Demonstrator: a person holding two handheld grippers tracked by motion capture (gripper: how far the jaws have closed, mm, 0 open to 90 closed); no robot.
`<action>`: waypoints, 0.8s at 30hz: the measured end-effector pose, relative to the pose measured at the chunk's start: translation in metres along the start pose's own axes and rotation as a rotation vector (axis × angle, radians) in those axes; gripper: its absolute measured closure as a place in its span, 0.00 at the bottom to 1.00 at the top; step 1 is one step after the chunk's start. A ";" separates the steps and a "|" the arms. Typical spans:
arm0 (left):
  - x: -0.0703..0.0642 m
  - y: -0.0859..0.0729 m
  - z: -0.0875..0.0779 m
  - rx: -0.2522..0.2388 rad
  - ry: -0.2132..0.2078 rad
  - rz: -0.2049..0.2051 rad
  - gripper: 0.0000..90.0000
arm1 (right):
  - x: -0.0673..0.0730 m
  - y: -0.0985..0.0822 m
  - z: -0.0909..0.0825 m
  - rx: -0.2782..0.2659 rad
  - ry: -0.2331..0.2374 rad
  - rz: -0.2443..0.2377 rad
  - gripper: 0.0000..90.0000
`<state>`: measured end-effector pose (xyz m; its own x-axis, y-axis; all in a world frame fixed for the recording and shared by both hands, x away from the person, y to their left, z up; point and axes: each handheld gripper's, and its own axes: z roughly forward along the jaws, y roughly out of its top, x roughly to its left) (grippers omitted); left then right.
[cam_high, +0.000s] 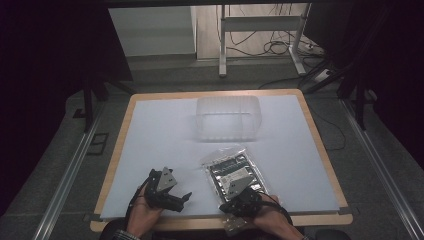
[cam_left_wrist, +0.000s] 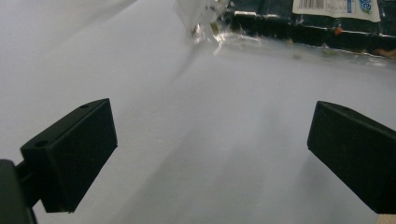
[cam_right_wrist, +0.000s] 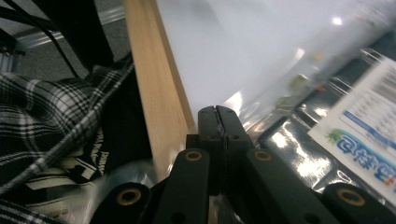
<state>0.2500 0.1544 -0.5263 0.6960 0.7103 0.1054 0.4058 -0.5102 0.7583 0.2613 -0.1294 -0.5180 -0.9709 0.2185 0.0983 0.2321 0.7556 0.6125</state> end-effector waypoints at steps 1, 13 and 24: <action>0.000 0.000 0.000 0.000 0.000 0.000 0.01 | -0.001 -0.001 0.000 0.002 -0.004 0.001 0.99; 0.001 0.000 -0.001 -0.003 0.007 0.002 0.01 | -0.016 -0.011 -0.015 0.013 -0.024 0.070 0.99; 0.001 0.000 -0.002 -0.008 0.000 -0.003 0.01 | -0.031 -0.027 -0.034 0.034 -0.081 0.131 0.99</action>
<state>0.2498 0.1556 -0.5250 0.6947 0.7118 0.1035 0.4033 -0.5046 0.7634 0.2827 -0.1775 -0.5111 -0.9245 0.3647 0.1108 0.3595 0.7379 0.5712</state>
